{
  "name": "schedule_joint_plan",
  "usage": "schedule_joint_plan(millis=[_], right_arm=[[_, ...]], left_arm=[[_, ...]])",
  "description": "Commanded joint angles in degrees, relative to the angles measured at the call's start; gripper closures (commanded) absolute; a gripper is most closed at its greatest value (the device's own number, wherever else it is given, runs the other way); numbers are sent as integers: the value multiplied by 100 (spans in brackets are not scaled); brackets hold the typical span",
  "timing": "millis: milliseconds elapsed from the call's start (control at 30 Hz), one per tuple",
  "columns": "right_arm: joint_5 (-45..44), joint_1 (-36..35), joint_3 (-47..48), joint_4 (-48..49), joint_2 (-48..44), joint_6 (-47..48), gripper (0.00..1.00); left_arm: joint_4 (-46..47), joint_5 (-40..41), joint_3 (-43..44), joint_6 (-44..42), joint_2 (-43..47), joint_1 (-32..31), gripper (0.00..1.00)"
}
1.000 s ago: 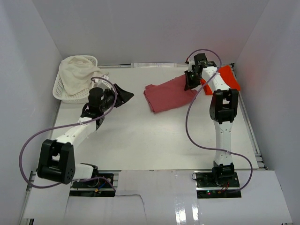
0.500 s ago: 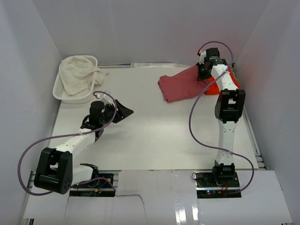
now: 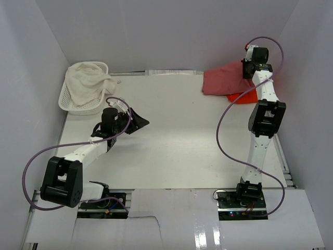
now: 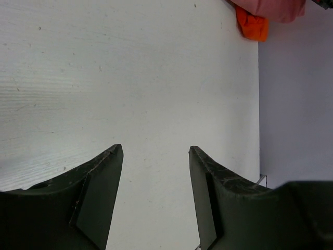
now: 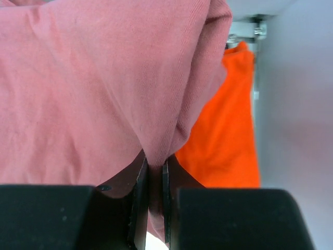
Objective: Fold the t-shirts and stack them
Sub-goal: Put the neatly folded tshirt into the corner of the board with the right arm
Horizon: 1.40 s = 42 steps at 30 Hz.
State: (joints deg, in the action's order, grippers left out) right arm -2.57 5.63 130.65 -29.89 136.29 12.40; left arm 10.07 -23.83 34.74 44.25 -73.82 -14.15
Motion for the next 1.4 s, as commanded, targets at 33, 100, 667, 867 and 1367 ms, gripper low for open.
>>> schedule_joint_plan(millis=[33,100,667,867,1367], right_arm=[[-26,245,101,616,-682,-97,92],[-77,263,-13,633,-805,-107,92],[-261,413,-223,502,-1105,-203,92],[-455,457,-338,502,-999,-230,92],[-1386,474,-523,703,-410,69,75]], left_arm=[[-312,-42,384,-206,-97,-17,36],[-312,-7,376,-215,-89,-17,36],[-374,-16,235,-268,17,-17,37],[-409,10,270,-294,26,-17,37],[-400,-51,296,-285,-124,-26,37]])
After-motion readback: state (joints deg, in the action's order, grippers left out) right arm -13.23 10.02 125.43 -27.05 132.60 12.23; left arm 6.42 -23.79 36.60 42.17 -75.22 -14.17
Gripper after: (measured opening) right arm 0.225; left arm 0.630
